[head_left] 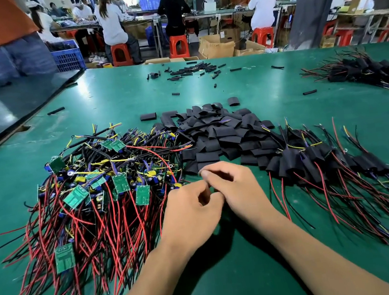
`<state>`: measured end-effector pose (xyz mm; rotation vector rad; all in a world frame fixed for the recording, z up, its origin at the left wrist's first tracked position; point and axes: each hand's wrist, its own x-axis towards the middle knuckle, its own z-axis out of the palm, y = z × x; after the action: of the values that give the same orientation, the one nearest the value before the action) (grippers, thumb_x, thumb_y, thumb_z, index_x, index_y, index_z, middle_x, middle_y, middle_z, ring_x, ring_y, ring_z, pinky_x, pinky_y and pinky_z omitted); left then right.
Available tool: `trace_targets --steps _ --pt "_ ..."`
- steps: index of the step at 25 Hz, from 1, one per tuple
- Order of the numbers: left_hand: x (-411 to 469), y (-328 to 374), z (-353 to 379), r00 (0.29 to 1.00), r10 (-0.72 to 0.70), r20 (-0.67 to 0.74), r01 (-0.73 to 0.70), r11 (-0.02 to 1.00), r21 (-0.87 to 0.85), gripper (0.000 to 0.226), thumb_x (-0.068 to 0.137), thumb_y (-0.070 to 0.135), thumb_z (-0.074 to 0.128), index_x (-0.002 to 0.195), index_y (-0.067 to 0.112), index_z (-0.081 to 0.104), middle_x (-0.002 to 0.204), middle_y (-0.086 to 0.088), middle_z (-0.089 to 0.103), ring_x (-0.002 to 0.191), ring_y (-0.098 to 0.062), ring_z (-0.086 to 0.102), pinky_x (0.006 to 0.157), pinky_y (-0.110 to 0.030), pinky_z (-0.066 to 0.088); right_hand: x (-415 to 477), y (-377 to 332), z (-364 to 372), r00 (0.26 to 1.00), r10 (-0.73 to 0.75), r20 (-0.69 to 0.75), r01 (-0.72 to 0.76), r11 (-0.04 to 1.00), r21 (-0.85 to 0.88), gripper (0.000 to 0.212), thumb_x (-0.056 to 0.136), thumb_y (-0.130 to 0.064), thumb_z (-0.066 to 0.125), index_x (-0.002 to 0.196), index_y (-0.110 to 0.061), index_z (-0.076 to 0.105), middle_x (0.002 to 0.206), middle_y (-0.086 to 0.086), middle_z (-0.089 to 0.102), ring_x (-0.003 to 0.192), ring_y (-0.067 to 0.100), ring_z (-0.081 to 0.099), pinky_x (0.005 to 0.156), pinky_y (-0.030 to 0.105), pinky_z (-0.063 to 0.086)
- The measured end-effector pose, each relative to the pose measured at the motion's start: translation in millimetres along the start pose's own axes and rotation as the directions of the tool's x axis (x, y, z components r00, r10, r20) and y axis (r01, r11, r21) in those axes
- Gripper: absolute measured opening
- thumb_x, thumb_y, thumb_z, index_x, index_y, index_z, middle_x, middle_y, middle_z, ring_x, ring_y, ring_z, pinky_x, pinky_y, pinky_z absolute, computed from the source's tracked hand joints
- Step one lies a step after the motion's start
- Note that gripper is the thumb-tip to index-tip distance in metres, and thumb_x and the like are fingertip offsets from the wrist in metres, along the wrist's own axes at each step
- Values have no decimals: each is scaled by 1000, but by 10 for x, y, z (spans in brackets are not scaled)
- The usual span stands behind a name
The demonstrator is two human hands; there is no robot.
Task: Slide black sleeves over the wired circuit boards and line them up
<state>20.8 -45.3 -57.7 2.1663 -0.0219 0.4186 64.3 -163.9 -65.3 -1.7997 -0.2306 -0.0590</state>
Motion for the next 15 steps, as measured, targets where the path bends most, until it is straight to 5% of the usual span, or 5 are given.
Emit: trace_targets --steps 4,8,12,15 --pt "-87 48 17 993 84 -78 -91 992 -92 17 65 27 50 52 26 38 43 8 40 42 -10 30 42 -16 21 95 -34 113 980 73 186 -103 982 157 16 85 -40 75 90 -25 76 78 -7 74 70 6 66 65 23 51" --pt "-77 44 -1 980 50 -190 -94 969 -226 32 68 13 49 49 24 26 43 8 30 43 -7 23 44 -18 16 256 -147 286 937 109 332 -164 976 142 26 80 -45 79 81 -20 74 68 -5 67 63 8 59 62 25 46" --pt "-20 -7 -13 977 -30 -210 -51 929 -368 30 76 15 50 56 13 28 50 8 25 52 -9 22 48 -33 19 368 -273 310 960 4 280 -21 998 55 9 90 -26 73 82 -21 74 67 -8 66 60 5 55 63 23 44" --pt "-3 -28 1 981 -53 -186 -20 928 -373 37 87 29 52 61 7 36 53 4 30 53 -10 28 50 -33 24 384 -462 127 987 1 160 -58 933 354 9 93 -18 67 86 -15 73 65 -5 58 48 7 41 46 17 32"
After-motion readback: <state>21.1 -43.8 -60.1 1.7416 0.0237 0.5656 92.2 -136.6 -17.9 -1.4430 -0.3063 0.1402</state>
